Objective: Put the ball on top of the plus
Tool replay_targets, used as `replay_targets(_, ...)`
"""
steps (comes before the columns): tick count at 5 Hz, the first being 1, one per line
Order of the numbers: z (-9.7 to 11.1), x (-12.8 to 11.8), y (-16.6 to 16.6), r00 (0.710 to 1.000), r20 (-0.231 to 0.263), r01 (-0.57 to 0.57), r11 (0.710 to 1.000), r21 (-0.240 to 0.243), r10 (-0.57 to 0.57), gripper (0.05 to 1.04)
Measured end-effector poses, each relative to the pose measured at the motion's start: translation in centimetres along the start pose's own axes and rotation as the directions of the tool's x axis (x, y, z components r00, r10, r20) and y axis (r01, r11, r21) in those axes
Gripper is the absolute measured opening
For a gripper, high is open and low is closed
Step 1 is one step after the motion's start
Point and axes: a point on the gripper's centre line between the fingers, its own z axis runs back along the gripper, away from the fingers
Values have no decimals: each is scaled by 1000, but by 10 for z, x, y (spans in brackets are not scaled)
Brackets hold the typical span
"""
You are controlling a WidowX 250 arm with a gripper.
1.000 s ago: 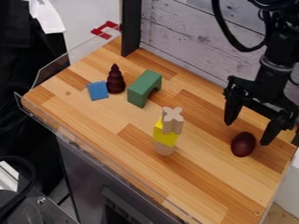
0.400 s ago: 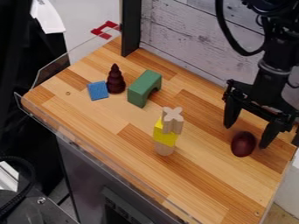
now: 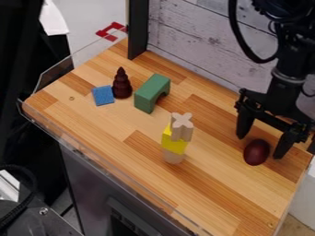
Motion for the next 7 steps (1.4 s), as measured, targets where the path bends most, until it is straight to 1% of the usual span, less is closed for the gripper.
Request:
replay_targets(1,-6,-2,0,1000,-26,-3,1000,0,3,1000)
replay_targets(2,-7,-2,1,999,-34,-6,1000,1,6,1000)
replay_targets(3,-8,0,-1,1000,-27,-12,1000,-2,12,957)
replay_targets(4,-8,1,4,999,-25,-25,1000,-6,25,679)
replay_targets(5,-9,-1,2,1000,-10,-26,999,-19,26,520)
replay_targets(6,-7,-4,1,1000,-9,-13,1000,-21,12,520)
replay_targets(7,18,-14,-1,1000,-11,23,1000,17,-23,520)
